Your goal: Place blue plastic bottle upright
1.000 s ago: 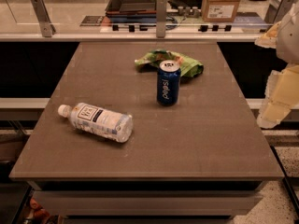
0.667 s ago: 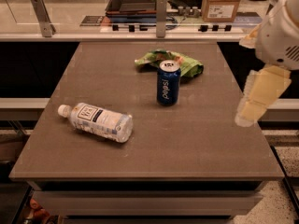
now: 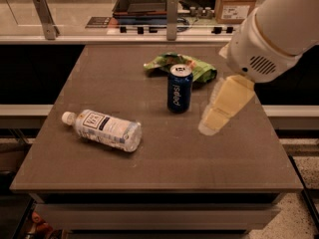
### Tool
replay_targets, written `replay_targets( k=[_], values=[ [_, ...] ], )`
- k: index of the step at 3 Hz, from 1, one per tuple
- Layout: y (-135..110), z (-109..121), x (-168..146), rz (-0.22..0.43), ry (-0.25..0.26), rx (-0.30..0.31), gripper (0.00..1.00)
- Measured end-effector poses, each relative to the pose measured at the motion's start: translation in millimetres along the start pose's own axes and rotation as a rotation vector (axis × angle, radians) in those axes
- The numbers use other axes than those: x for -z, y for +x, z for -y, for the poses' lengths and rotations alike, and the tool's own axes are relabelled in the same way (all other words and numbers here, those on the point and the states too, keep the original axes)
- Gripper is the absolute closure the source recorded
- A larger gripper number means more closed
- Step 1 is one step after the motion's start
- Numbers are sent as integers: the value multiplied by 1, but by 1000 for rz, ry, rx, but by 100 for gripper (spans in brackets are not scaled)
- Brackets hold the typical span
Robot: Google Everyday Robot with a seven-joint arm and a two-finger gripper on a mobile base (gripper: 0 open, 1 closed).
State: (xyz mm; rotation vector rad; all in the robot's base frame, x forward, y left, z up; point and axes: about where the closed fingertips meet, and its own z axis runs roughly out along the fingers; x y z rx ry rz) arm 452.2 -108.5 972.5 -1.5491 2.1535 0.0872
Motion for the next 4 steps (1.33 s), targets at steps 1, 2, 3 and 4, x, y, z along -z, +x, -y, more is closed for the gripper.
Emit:
replay_targets(
  k=[1, 2, 3, 4],
  values=[
    [-28, -18, -6, 48, -13, -20, 0],
    [-61, -27, -18, 45, -26, -24, 0],
    [-98, -29, -41, 0, -34, -16, 0],
    [-121, -26, -68, -61, -23, -36, 0]
  ],
)
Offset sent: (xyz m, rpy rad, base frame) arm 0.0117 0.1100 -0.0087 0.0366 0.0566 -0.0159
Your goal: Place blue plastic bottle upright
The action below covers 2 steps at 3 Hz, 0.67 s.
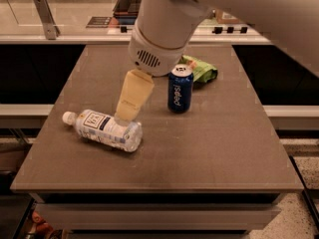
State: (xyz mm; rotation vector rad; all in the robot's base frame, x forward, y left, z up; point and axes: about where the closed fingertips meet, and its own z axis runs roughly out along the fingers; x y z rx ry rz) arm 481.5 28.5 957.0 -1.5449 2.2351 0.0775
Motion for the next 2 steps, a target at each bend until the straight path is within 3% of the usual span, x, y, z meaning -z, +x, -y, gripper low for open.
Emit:
replay_targets(
  k=[1, 2],
  values=[
    [-9, -2, -26, -2, -5, -39, 0],
    [-15, -7, -52, 64, -22, -69, 0]
  ],
)
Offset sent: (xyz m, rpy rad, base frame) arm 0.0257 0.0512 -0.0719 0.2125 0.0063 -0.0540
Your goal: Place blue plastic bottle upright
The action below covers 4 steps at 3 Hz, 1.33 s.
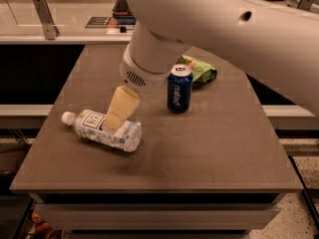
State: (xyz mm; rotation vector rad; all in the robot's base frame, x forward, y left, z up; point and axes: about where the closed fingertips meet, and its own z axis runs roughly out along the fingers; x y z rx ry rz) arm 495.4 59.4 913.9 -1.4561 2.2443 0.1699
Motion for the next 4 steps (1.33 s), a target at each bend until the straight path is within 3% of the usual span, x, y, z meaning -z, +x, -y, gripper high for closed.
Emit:
replay_targets(
  k=[1, 2, 3, 4],
  values=[
    [-10, -10, -9, 66, 3, -10, 0],
    [-25, -25, -10, 74, 12, -5, 0],
    [-37, -38, -14, 15, 41, -7, 0],
    [-37, -38, -14, 16, 41, -6, 0]
  ],
)
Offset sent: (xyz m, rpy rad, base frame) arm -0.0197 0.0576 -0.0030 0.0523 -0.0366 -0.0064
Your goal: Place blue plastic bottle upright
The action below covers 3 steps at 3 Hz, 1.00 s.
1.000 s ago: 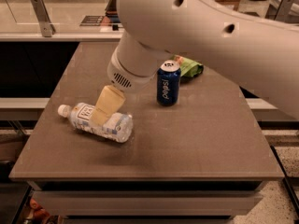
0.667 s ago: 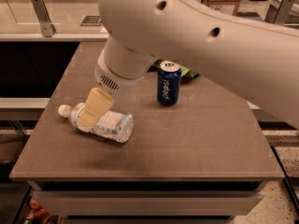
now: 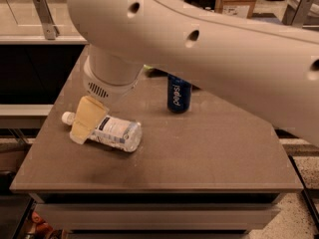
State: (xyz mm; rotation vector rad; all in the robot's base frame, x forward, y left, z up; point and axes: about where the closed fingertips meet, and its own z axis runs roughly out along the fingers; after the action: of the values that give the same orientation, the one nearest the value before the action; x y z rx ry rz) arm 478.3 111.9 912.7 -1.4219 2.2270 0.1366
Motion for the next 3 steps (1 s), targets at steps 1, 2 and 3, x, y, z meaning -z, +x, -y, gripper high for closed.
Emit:
replay_targets(
  k=[1, 2, 3],
  values=[
    [-7, 4, -4, -27, -11, 22, 0],
    [-13, 5, -14, -77, -33, 41, 0],
    [-9, 4, -30, -117, -67, 39, 0]
  ],
)
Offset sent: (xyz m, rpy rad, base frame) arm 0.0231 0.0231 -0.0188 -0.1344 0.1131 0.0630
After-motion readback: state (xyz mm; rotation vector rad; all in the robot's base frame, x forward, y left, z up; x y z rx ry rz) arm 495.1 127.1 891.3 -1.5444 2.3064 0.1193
